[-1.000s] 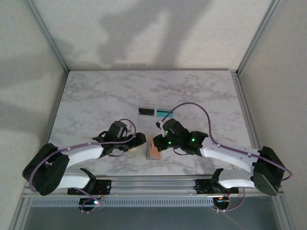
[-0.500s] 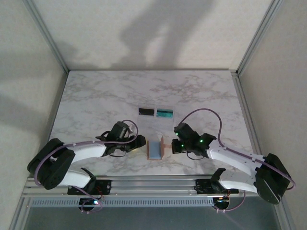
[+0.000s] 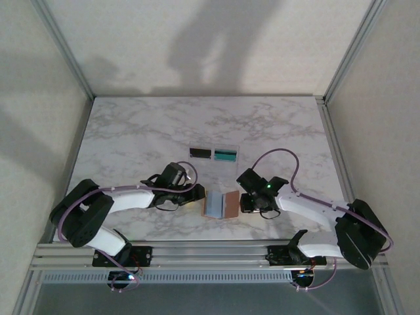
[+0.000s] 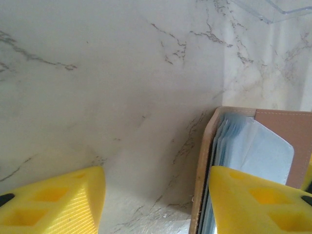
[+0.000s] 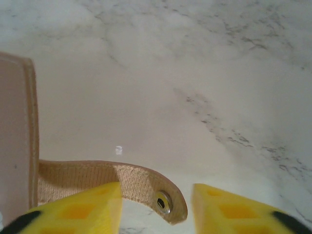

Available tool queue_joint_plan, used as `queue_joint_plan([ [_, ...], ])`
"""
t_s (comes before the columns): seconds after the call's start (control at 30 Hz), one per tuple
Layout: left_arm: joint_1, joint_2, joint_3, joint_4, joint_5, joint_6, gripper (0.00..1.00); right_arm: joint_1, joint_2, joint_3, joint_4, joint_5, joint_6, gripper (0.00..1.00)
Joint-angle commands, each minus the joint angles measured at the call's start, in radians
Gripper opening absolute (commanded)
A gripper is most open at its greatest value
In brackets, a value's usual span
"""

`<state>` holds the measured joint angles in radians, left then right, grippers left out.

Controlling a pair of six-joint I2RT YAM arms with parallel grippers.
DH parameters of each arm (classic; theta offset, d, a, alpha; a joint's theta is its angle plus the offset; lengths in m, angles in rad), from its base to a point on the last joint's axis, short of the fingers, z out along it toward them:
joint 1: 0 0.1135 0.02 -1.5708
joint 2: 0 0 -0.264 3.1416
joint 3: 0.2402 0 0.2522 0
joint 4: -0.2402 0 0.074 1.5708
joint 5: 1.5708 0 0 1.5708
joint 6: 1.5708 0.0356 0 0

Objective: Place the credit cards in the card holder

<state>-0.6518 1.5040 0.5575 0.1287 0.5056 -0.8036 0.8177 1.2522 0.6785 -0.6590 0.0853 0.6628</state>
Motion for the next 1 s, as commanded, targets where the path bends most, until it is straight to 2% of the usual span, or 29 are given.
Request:
queue_joint_plan([
  [0.0,-0.051,0.064,0.030,0.069,0.061,0.020,0.54,-0.005,-0.051,0.044,-0.038,0.013,-0.031,0.48],
  [0.07,-0.055,0.067,0.029,0.077,0.063,0.015,0.46,-0.004,-0.065,0.077,-0.085,0.046,-0.044,0.50],
  [0.17,-0.061,0.073,0.033,0.088,0.073,0.013,0.23,-0.003,-0.097,0.109,-0.124,0.066,-0.076,0.54],
  [0.27,-0.066,0.073,0.039,0.085,0.075,0.014,0.07,-0.005,-0.129,0.133,-0.115,0.011,-0.104,0.60],
  [0.33,-0.066,0.063,0.035,0.100,0.081,0.007,0.02,-0.004,-0.144,0.149,-0.096,-0.051,-0.115,0.68],
  [0.5,-0.067,0.031,0.030,0.080,0.067,0.006,0.00,0.004,-0.170,0.175,-0.056,-0.160,-0.120,0.72],
  [0.6,-0.066,0.015,0.017,0.090,0.063,-0.005,0.00,0.032,-0.163,0.202,-0.068,-0.151,-0.112,0.73],
  [0.63,-0.066,0.013,0.017,0.087,0.065,-0.008,0.00,0.044,-0.157,0.210,-0.077,-0.129,-0.111,0.84],
  [0.7,-0.068,0.000,0.016,0.079,0.061,-0.015,0.00,0.063,-0.142,0.227,-0.097,-0.087,-0.106,0.89],
  [0.83,-0.068,-0.046,0.011,0.068,0.052,-0.035,0.00,0.108,-0.150,0.267,-0.113,-0.088,-0.101,0.88],
  [0.97,-0.069,-0.076,0.021,0.029,0.043,-0.041,0.00,0.131,-0.164,0.374,-0.166,-0.141,-0.061,0.84],
])
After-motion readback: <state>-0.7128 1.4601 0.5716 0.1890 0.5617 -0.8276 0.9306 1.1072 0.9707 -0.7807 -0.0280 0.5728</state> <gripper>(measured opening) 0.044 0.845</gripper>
